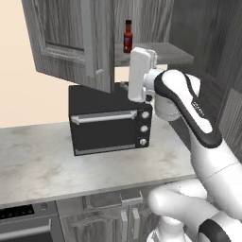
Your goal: Move the mayonnaise and condiment bottle from the cabinet to the dining counter.
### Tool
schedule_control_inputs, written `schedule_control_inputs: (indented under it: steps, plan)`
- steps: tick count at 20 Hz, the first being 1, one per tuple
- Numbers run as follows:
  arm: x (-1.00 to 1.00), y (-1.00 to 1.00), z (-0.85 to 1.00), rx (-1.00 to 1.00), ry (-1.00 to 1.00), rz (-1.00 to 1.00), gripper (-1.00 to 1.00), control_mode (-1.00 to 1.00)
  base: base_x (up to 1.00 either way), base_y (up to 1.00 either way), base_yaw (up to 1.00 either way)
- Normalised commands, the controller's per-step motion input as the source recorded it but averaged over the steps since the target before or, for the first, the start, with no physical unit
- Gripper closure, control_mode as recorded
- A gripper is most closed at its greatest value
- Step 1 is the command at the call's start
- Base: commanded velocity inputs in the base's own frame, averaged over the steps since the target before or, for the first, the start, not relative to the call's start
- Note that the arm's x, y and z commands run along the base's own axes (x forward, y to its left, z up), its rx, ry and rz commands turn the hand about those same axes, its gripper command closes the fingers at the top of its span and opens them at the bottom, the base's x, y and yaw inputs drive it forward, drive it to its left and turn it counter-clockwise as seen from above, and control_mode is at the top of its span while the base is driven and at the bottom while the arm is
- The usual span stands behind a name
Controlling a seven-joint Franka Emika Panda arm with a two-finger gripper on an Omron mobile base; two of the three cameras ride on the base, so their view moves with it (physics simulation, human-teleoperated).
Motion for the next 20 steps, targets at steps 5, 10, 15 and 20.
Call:
schedule_control_inputs:
  steps: [5, 10, 15, 20]
  plan:
    - [0.15, 0.57, 0.00, 0.04, 0.00, 0.37, -1.00, -1.00, 0.00, 0.00, 0.00]
    - [-0.13, 0.65, 0.06, 0.00, 0.00, 0.31, -1.00, -1.00, 0.00, 0.00, 0.00]
    - [-0.46, 0.72, 0.33, -0.04, -0.05, 0.23, -1.00, -1.00, 0.00, 0.00, 0.00]
    - [-0.51, 0.76, 0.29, -0.06, -0.04, 0.21, -1.00, -1.00, 0.00, 0.00, 0.00]
